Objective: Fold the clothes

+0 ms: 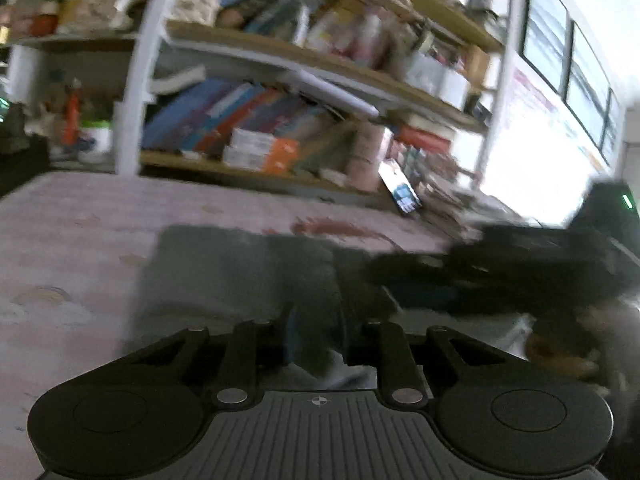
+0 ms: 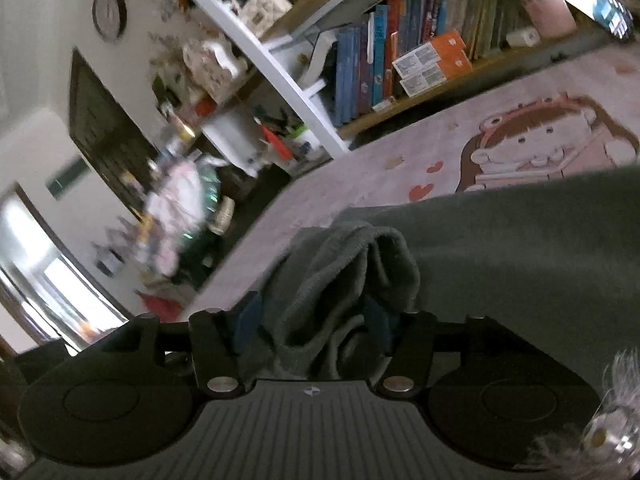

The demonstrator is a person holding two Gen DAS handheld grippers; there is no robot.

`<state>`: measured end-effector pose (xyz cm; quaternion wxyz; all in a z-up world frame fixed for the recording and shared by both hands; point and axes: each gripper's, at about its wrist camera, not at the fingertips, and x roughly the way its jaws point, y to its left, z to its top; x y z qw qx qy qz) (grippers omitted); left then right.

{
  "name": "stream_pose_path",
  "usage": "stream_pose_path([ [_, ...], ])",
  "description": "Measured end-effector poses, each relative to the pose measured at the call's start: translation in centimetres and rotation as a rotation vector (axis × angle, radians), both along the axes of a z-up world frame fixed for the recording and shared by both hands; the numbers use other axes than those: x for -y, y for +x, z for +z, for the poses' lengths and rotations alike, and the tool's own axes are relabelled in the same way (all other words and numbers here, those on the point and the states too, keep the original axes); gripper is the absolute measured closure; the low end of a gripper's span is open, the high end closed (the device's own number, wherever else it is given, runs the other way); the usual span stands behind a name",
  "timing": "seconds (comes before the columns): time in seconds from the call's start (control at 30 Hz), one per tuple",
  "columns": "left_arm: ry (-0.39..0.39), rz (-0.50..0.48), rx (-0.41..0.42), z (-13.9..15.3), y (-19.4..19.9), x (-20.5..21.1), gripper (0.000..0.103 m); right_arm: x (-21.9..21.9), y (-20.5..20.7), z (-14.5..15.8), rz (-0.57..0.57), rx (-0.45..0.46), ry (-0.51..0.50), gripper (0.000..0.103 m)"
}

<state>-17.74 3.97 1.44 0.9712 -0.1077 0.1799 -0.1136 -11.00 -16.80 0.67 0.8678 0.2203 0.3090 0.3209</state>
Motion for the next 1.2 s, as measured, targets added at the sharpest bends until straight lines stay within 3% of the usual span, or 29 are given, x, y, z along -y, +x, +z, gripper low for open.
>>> stream_pose_path([
  [0.03,0.004,-0.004,0.004,0.0,-0.1,0.1,0.083,-0.7,0.3,-0.3,-0.014,0.0,-0.043,0.062],
  [0.07,0.008,-0.008,0.008,0.0,-0.2,0.2,0.083,-1.1,0.6,-1.0,-0.028,-0.004,-0.068,0.081],
  [0.2,0.023,-0.025,0.025,0.0,-0.5,0.5,0.08,0.5,0.5,-1.9,-0.047,-0.029,0.056,0.093],
  [0.33,0.02,-0.015,0.038,0.2,-0.8,0.1,0.08,2.3,-0.4,-0.8,-0.028,-0.006,0.162,0.094],
  [0.43,0.002,-0.008,-0.025,-0.4,0.2,-0.5,0.08,2.2,0.7,-2.6,-0.06,-0.069,0.077,0.093],
  [0.53,-0.009,-0.021,-0.073,-1.2,0.8,-0.4,0.08,2.6,1.7,-4.6,-0.069,-0.125,0.097,0.091],
  [0.67,-0.003,-0.032,-0.078,-1.3,0.8,0.0,0.08,2.9,1.2,-3.5,-0.09,-0.099,0.081,0.072],
  [0.77,0.008,-0.058,-0.084,-1.5,0.8,0.6,0.078,3.0,1.3,-2.3,-0.115,-0.049,0.081,0.073],
  [0.9,0.023,-0.093,-0.091,-1.7,0.8,1.3,0.078,2.4,2.4,-1.6,-0.128,-0.015,0.027,0.09],
  [1.03,0.037,-0.128,-0.098,-1.9,0.8,2.1,0.077,2.3,3.3,-3.3,-0.128,-0.082,0.007,0.09],
  [1.2,0.008,-0.127,-0.04,-0.8,-0.1,1.7,0.067,3.0,1.6,-2.0,-0.17,-0.013,-0.023,0.089],
])
